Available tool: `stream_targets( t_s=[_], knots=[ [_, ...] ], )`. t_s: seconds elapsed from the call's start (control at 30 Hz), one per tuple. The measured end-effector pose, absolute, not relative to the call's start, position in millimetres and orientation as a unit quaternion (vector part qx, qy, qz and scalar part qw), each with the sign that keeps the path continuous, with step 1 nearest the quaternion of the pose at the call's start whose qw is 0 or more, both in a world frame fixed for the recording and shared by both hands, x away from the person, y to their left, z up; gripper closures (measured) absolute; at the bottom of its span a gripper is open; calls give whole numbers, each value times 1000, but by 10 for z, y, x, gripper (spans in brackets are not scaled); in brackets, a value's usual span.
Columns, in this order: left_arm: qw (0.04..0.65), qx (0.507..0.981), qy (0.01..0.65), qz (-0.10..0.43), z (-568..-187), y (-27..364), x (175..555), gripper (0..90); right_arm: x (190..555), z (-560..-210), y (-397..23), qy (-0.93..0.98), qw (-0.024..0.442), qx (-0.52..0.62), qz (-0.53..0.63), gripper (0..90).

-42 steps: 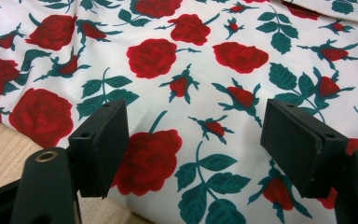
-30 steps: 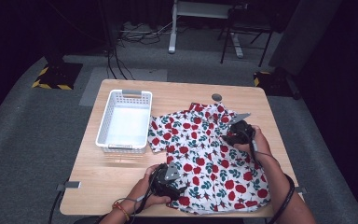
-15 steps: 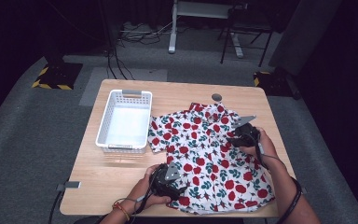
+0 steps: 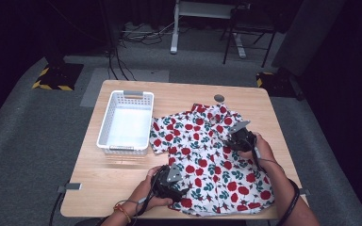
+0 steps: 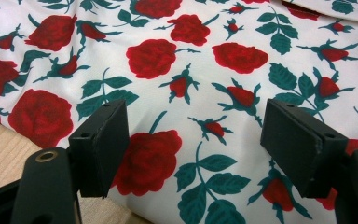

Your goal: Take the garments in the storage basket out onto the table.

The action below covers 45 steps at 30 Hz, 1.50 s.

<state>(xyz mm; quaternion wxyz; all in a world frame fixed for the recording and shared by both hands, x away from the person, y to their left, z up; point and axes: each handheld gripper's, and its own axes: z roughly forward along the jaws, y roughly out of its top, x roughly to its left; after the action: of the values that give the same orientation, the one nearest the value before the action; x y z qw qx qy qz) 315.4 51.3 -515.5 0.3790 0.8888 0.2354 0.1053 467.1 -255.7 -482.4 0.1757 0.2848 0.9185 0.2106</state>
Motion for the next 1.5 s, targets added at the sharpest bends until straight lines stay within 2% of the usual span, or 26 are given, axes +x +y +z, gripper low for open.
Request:
stream_targets(
  t_s=[0.07, 0.13, 0.17, 0.23, 0.27, 0.3, 0.37, 0.43, 0.57, 0.7, 0.77, 0.87, 1.17, 1.5],
  knots=[
    [379, 889, 235, 106, -5156, 512, 3154, 234, 4681, -4829, -2590, 915, 180, 294, 209, 877],
    [379, 889, 236, 106, -5156, 512, 3153, 234, 4687, -4819, -2632, 912, 184, 303, 208, 882],
    [379, 889, 236, 106, -5156, 512, 3153, 234, 4709, -4784, -2721, 900, 204, 324, 207, 882],
    [379, 889, 236, 106, -5156, 512, 3152, 234, 4725, -4755, -2791, 891, 216, 339, 211, 882],
    [379, 889, 236, 106, -5156, 512, 3152, 234, 4772, -4692, -2988, 867, 244, 379, 214, 882],
    [379, 889, 236, 106, -5155, 512, 3152, 234, 4772, -4692, -2988, 867, 244, 379, 214, 882],
    [379, 889, 235, 105, -5155, 513, 3155, 234, 4851, -4627, -3391, 818, 262, 457, 231, 880],
    [378, 889, 234, 106, -5154, 515, 3158, 234, 4872, -4621, -3529, 803, 263, 480, 236, 875],
    [379, 889, 234, 104, -5155, 516, 3159, 234, 4929, -4680, -3963, 764, 263, 544, 226, 804],
    [380, 889, 234, 105, -5156, 515, 3157, 234, 4918, -4751, -4191, 741, 256, 578, 227, 693],
    [380, 888, 235, 105, -5158, 515, 3151, 234, 4910, -4760, -4228, 733, 258, 584, 234, 607],
    [379, 889, 236, 104, -5157, 517, 3149, 234, 4918, -4764, -4160, 742, 259, 566, 249, 550],
    [379, 889, 235, 103, -5156, 520, 3148, 234, 4962, -4852, -3955, 772, 256, 524, 254, 471],
    [379, 890, 234, 103, -5155, 527, 3143, 234, 5017, -4869, -4019, 767, 244, 527, 274, 446]
  ],
)
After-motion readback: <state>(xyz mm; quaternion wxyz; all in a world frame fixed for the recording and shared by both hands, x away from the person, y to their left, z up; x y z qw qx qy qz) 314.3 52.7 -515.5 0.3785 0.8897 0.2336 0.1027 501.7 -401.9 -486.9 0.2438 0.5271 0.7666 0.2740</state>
